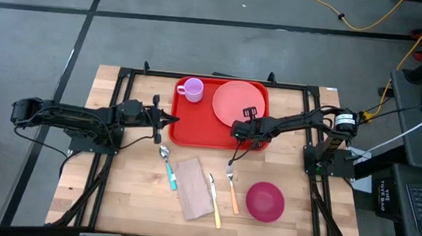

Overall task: Set up tray
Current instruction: Put the light pink plate in the middle of the red tray

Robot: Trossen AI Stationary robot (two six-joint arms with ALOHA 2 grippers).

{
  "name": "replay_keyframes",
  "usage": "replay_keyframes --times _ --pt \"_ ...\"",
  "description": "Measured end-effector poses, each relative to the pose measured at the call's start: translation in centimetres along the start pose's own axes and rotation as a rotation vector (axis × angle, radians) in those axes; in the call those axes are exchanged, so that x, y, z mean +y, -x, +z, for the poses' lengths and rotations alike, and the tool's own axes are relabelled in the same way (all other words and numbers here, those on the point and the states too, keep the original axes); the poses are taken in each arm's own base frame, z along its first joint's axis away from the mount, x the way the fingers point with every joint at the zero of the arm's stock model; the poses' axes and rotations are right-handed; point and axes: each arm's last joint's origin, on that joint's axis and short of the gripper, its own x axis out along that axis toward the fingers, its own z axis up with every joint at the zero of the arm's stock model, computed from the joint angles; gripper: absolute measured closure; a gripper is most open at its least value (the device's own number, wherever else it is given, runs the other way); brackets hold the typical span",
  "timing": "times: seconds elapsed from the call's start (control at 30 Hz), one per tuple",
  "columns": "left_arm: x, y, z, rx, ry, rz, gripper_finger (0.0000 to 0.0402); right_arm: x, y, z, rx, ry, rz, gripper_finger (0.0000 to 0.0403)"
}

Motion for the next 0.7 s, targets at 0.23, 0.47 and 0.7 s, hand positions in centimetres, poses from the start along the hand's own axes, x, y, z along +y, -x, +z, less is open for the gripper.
replay_keyframes --times 0.23,0.47,0.7 --pt "0.0 0.0 0.0 0.0 0.0 0.0 0.0399 0.05 0.0 -0.09 0.009 0.005 0.004 0.0391" --pt "0.01 0.0 0.0 0.0 0.001 0.0 0.0397 -0.04 -0.04 -0.13 0.01 -0.043 0.003 0.039" --pt "0.01 0.0 0.0 0.0 0.001 0.0 0.04 -0.04 -0.07 -0.23 0.018 -0.045 0.007 0.039"
